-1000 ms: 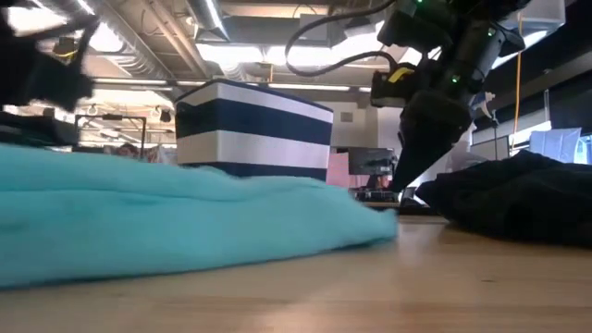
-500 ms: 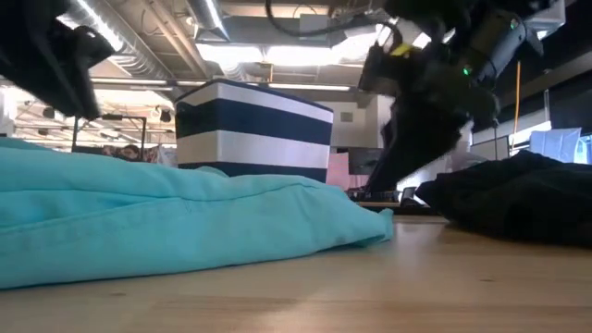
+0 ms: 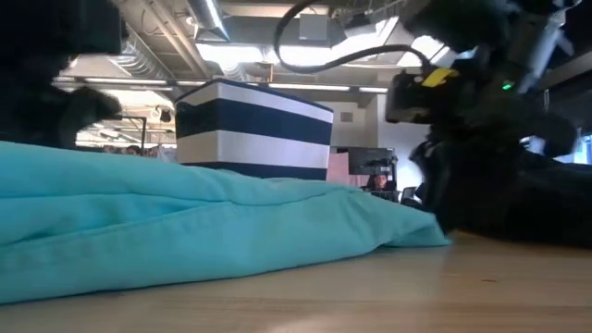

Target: Fold Laundry from Bin

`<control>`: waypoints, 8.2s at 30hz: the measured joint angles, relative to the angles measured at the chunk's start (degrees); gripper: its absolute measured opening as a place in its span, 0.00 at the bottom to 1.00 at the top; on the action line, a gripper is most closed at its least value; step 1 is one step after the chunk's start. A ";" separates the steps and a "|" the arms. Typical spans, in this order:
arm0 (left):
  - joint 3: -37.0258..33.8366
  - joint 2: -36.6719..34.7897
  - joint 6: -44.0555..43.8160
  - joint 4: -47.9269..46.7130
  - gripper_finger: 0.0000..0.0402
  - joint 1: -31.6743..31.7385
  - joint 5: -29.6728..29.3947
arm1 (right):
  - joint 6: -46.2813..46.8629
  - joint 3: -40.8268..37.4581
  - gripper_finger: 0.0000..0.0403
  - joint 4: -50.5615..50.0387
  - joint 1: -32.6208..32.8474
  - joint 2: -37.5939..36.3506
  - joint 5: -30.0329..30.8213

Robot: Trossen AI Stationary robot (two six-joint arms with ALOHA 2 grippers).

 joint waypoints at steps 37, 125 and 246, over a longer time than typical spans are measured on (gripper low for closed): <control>2.03 -0.01 18.47 11.22 0.28 11.07 -0.02 | -12.32 5.31 0.34 -4.29 -15.66 -3.71 -0.03; 7.17 -3.37 15.41 10.58 0.23 -6.50 1.36 | -9.63 9.79 0.39 -14.87 4.39 -6.97 5.00; 25.59 8.85 -16.09 -4.80 0.02 -12.08 0.76 | -21.06 34.54 0.01 -41.92 14.72 8.10 20.87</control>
